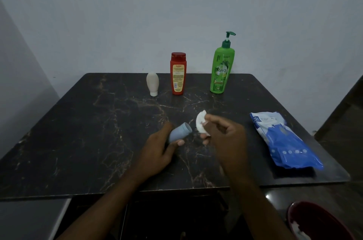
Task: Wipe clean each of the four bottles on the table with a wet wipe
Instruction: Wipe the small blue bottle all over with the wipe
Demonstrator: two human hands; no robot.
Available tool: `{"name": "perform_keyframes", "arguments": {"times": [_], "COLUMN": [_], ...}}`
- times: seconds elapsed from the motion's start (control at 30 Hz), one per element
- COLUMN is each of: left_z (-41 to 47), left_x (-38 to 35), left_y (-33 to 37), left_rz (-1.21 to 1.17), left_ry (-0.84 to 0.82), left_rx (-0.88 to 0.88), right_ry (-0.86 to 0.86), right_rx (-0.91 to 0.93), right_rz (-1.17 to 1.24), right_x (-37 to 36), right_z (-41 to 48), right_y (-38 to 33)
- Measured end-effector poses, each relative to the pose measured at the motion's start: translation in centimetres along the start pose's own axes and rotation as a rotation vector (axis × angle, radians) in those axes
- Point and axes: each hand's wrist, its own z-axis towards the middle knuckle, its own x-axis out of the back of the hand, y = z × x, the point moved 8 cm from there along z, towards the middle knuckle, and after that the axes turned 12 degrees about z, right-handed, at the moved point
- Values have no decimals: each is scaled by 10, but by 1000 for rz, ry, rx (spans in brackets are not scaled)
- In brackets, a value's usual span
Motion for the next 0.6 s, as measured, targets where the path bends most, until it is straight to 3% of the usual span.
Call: {"name": "perform_keyframes", "arguments": {"times": [0.07, 0.23, 0.37, 0.6], "left_z": [1, 1, 1, 2], "left_x": [0, 2, 1, 0], "left_y": [0, 0, 5, 8], "left_rz": [-61, -103, -107, -79], "left_ry": [-13, 0, -23, -15], "left_rx": [6, 4, -40, -82], "right_ry": [-57, -415, -464, -511], "right_rx": [27, 138, 269, 185], "right_rz": [-83, -461, -533, -655], "right_x": [9, -11, -20, -8], "right_z": [14, 18, 19, 24], "right_y": [-1, 12, 4, 22]}}
